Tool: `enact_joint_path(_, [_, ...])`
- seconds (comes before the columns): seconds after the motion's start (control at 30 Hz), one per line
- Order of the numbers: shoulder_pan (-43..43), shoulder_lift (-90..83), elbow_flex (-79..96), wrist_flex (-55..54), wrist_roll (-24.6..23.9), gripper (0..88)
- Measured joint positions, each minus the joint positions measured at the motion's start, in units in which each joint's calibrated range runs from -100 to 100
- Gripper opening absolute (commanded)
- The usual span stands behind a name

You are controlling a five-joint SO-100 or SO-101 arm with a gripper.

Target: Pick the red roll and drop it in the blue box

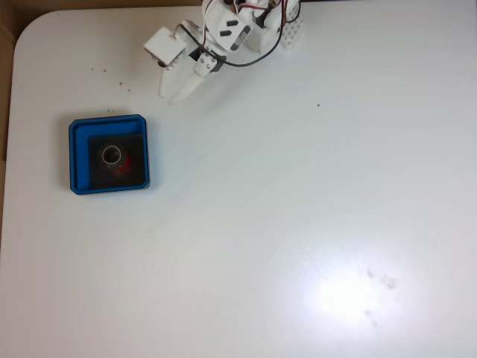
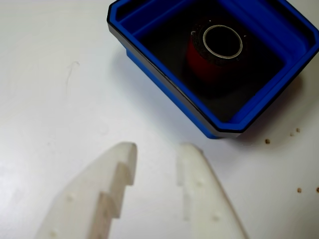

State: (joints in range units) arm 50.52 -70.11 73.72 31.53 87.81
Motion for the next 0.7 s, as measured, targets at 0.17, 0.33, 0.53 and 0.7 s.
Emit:
enact_joint_path(0.17, [-6.6,-11.5,14.0,-3.0,0.0,1.5])
enact_joint_path(0.33, [-15.4,-22.0,22.4,-3.3,0.2,1.6])
enact_joint_path(0.53, [-29.0,-28.1,25.3,-3.3,0.4,1.7])
enact_joint_path(0.7, [-40.5,-28.2,25.3,-3.3,0.4,1.8])
